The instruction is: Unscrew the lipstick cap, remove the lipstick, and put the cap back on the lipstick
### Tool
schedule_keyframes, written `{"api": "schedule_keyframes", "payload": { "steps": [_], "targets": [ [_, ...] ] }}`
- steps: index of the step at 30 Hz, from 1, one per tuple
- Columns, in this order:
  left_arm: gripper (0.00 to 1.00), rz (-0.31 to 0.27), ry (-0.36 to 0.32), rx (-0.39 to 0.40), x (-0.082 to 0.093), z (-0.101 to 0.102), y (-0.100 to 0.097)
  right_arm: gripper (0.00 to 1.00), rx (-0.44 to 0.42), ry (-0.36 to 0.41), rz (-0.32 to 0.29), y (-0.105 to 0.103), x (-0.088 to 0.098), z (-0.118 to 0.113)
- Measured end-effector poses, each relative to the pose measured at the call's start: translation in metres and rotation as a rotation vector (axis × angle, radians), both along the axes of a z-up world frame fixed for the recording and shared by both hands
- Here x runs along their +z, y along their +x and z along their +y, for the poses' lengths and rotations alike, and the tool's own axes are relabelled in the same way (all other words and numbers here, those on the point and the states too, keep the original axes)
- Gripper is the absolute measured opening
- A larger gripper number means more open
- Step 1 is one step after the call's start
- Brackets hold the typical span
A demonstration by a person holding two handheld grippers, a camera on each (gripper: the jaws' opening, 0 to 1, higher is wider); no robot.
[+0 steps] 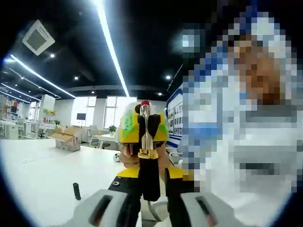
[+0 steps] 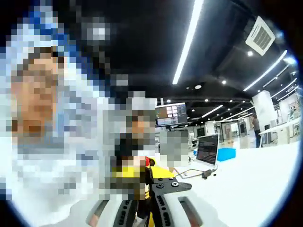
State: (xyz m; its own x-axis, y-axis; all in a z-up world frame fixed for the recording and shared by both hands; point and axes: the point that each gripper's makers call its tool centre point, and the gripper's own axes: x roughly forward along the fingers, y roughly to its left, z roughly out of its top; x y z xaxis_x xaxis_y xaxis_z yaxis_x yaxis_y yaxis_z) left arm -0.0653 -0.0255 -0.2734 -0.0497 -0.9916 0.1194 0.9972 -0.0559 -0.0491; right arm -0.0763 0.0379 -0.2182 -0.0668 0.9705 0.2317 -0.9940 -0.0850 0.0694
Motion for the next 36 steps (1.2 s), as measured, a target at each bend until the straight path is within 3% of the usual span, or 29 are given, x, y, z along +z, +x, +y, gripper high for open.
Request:
{"api": "schedule_keyframes", "payload": {
  "steps": [5,13,20,26,33,36],
  "targets": [
    [0.14,0.039,0.007,0.013,-0.002,0.0,0.004,0.06,-0.014,-0.005,-0.014,0.004,-0.001,-0.003],
    [0.14,-0.009,0.025,0.149,-0.004,0.0,0.026,0.06,-0.124,-0.032,-0.061,0.021,-0.003,-0.005],
    [0.14,-0.159,0.119,0.402,-0.011,0.005,0.056,0.06,-0.26,-0.075,-0.155,0.038,-0.01,0.001],
    [0.14,-0.203,0.164,0.573,-0.017,0.012,0.075,0.06,-0.371,-0.121,-0.238,0.051,-0.014,0.006],
    [0.14,-0.196,0.18,0.797,-0.02,0.027,0.097,0.06,-0.505,-0.137,-0.33,0.065,-0.018,0.015],
    [0.14,-0.249,0.197,0.892,-0.02,0.035,0.104,0.06,-0.549,-0.142,-0.378,0.067,-0.019,0.019]
  ]
}}
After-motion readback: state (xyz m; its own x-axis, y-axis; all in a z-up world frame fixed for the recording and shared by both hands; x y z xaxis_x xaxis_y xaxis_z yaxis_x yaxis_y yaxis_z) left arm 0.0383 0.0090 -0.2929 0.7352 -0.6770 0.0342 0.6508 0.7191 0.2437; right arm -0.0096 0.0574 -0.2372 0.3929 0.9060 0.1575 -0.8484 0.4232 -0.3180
